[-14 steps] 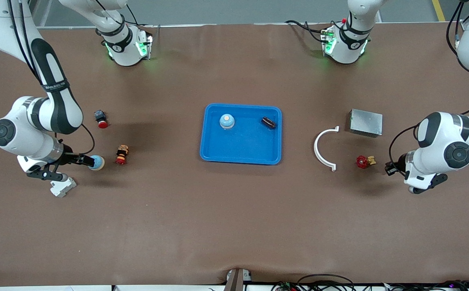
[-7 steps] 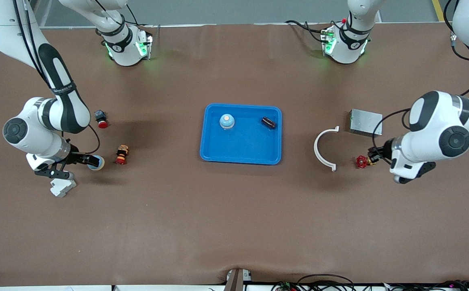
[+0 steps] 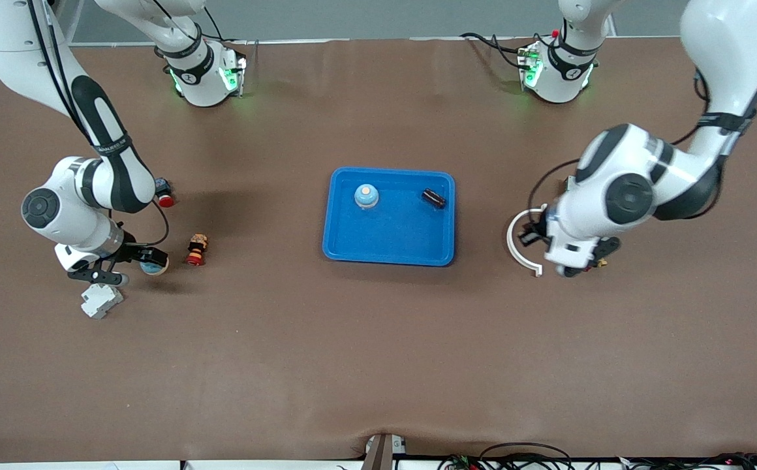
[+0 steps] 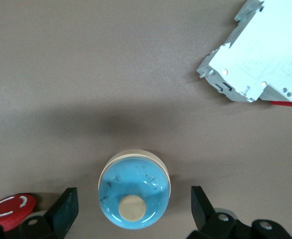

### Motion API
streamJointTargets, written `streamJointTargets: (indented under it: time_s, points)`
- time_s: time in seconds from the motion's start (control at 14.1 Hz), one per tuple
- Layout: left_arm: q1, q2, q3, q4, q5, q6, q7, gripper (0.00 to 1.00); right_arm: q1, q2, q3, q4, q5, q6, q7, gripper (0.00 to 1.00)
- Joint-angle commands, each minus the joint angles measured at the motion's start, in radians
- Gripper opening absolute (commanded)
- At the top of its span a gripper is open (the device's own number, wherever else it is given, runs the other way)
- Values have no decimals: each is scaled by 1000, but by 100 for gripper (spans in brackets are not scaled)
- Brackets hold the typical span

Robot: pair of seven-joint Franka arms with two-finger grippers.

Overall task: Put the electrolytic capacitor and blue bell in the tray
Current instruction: 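Carry the second capacitor over the tray with the left gripper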

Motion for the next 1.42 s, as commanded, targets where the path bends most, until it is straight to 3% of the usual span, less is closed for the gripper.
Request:
streamJointTargets:
  time_s: [0.0, 0.21, 0.43, 0.64, 0.71, 0.92, 0.99, 1.21, 1.35]
  points:
    - [-103, 21, 4, 1, 41, 40, -118, 0, -14, 10, 14, -6, 22, 33, -11, 100]
    - [-205, 86, 7, 18, 143, 71, -293, 0, -13, 21, 17, -6, 22, 47, -11, 100]
    - [-295, 173, 12, 66, 153, 123, -423, 0, -14, 28, 20, -6, 22, 47, -11, 100]
    - [-453, 206, 128, 96, 150, 180, -555, 0, -13, 32, 20, -6, 22, 47, -11, 100]
    - [-510, 206, 188, 93, 148, 209, -598, 0, -13, 32, 22, -6, 22, 47, -11, 87]
    - [-596, 222, 285, 92, 142, 254, -691, 0, -13, 32, 22, -6, 22, 46, -9, 13]
    - [-593, 222, 288, 90, 141, 260, -692, 0, -13, 32, 22, -6, 24, 46, -8, 0]
    - [-593, 241, 331, 92, 154, 310, -689, 0, -8, 27, 22, -3, 24, 30, 4, 0]
    - [-598, 249, 345, 84, 156, 334, -689, 0, 13, -4, 22, 15, 24, -55, 27, 0]
